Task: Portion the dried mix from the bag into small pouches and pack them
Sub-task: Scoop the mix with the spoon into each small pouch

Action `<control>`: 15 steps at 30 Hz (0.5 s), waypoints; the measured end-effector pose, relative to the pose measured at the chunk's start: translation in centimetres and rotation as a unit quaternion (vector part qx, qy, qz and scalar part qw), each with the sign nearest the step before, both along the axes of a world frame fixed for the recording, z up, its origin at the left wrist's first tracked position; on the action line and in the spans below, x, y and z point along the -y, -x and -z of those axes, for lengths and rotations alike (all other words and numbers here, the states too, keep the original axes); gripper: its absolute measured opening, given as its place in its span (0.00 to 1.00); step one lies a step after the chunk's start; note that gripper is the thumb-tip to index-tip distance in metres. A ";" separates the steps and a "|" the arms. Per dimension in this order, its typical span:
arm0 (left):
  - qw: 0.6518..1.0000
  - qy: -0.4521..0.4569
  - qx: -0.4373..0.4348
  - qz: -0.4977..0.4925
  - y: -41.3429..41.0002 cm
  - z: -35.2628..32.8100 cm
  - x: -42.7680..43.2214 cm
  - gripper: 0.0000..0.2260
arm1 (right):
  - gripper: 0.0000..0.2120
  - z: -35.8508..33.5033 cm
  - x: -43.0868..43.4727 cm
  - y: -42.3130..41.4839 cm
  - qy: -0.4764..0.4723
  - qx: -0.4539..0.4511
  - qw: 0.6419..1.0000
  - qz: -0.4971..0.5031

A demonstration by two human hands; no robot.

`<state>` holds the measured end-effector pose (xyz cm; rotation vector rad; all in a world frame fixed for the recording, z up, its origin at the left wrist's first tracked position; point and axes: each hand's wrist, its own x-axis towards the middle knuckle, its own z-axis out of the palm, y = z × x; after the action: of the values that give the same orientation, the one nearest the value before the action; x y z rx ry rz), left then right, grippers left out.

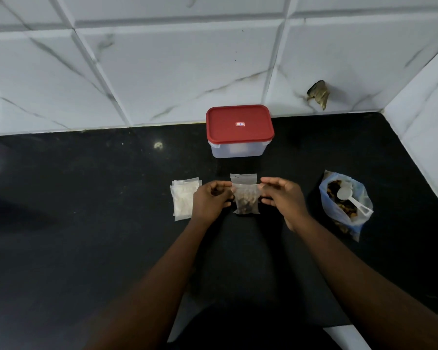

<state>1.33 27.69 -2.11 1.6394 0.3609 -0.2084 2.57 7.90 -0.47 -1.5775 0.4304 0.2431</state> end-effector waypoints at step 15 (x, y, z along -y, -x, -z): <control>0.981 -0.182 0.039 -0.061 3.8 -1.4 -2.2 0.06 | 0.04 -2.5 -3.3 4.0 0.175 0.122 0.967 -0.139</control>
<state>-2.43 29.91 -0.74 1.9717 0.4565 0.0174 -1.46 11.17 2.01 -1.9903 0.0563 0.1897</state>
